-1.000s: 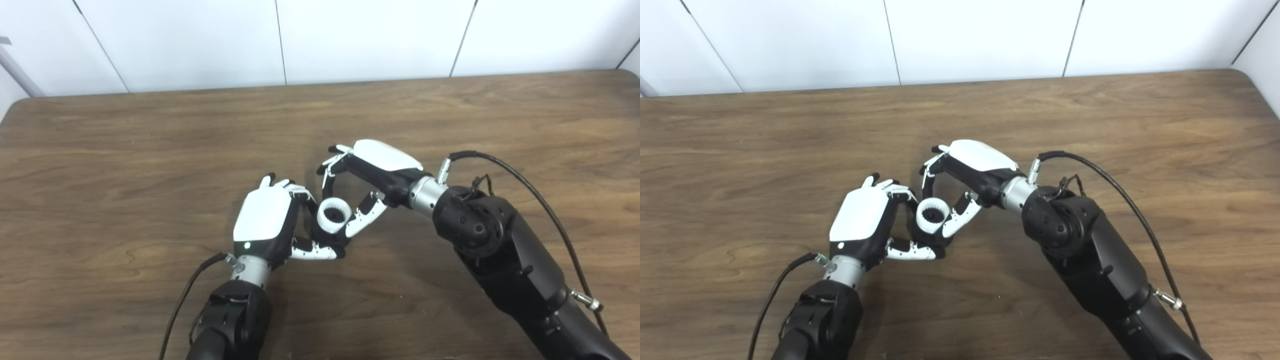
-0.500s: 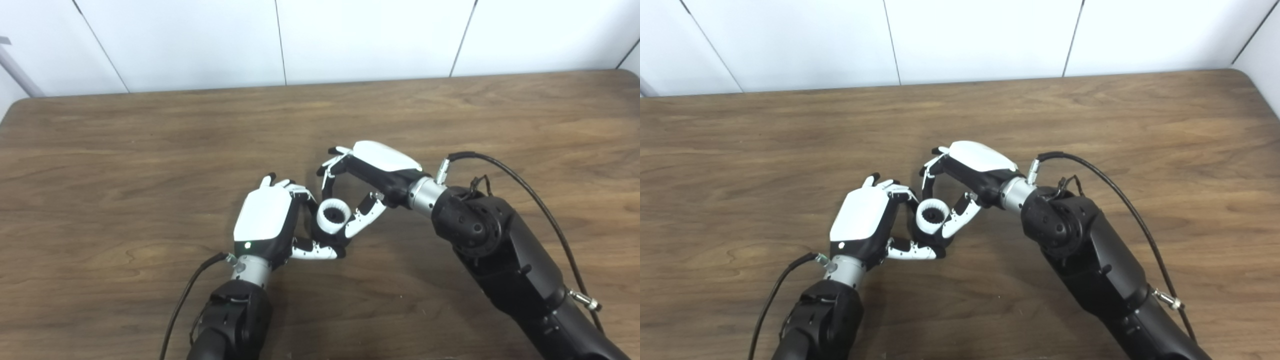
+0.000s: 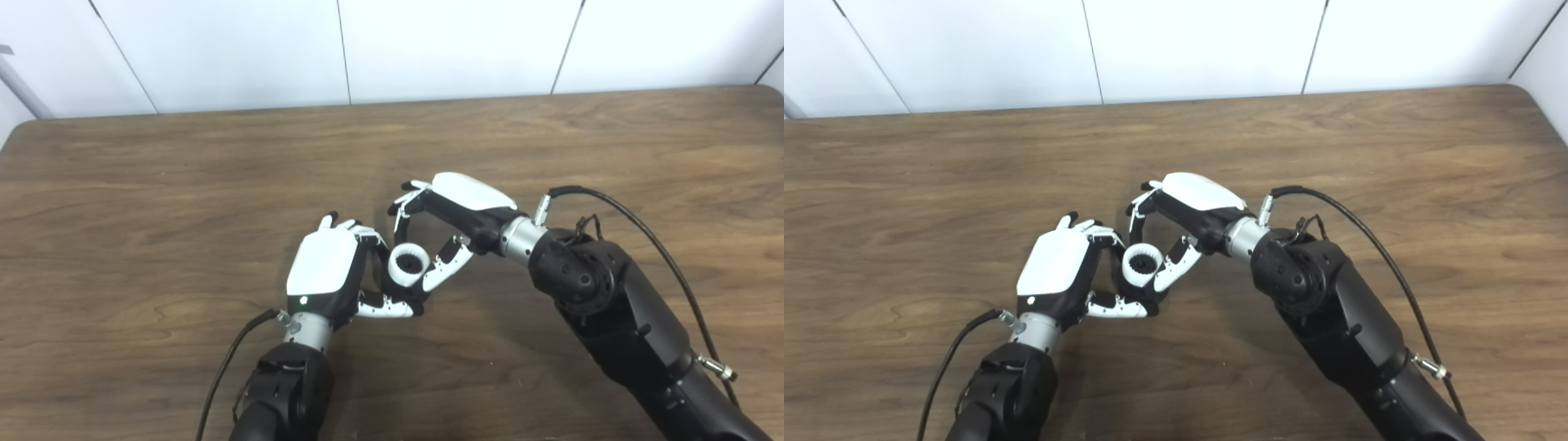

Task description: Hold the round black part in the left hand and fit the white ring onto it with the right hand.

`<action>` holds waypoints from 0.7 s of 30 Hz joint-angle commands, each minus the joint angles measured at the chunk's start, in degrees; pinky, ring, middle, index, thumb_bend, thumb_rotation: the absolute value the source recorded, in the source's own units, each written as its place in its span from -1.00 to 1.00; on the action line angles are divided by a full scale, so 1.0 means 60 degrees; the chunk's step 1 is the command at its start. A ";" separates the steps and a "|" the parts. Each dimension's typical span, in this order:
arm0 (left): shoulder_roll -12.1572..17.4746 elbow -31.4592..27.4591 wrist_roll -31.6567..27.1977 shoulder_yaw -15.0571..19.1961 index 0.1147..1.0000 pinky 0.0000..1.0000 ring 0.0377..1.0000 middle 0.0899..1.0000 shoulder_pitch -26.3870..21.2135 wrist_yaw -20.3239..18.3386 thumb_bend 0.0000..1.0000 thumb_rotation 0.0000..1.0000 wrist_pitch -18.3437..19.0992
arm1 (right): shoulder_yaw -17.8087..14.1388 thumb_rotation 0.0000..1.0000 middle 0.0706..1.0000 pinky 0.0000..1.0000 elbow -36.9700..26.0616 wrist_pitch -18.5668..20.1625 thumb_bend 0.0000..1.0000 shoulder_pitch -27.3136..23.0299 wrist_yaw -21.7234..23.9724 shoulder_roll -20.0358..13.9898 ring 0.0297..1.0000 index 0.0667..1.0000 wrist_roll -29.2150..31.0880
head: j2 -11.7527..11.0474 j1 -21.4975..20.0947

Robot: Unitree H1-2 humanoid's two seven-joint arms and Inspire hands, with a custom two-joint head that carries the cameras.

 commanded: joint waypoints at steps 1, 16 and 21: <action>-0.0052 0.0113 -0.0045 -0.0134 -0.18 1.00 0.74 0.45 -0.0025 -0.0445 0.05 -0.89 0.0040 | -0.0047 -0.68 0.64 0.80 -0.0216 -0.0305 0.05 -0.0322 -0.0139 -0.0044 0.93 -0.09 -0.0086 | 0.0009 0.0009; -0.0079 0.0119 -0.0063 -0.0113 -0.17 1.00 0.74 0.46 -0.0058 -0.0445 0.05 -0.89 0.0047 | -0.0057 -0.39 0.76 0.87 -0.0209 -0.0338 1.00 -0.0405 -0.0099 -0.0103 0.96 0.27 -0.0272 | 0.0011 -0.0009; -0.0072 0.0126 -0.0043 -0.0110 -0.18 1.00 0.75 0.45 -0.0066 -0.0487 0.05 -0.89 0.0065 | -0.0104 -0.43 0.76 0.87 -0.0248 -0.0272 0.99 -0.0403 -0.0067 -0.0091 0.97 0.26 -0.0277 | 0.0042 -0.0025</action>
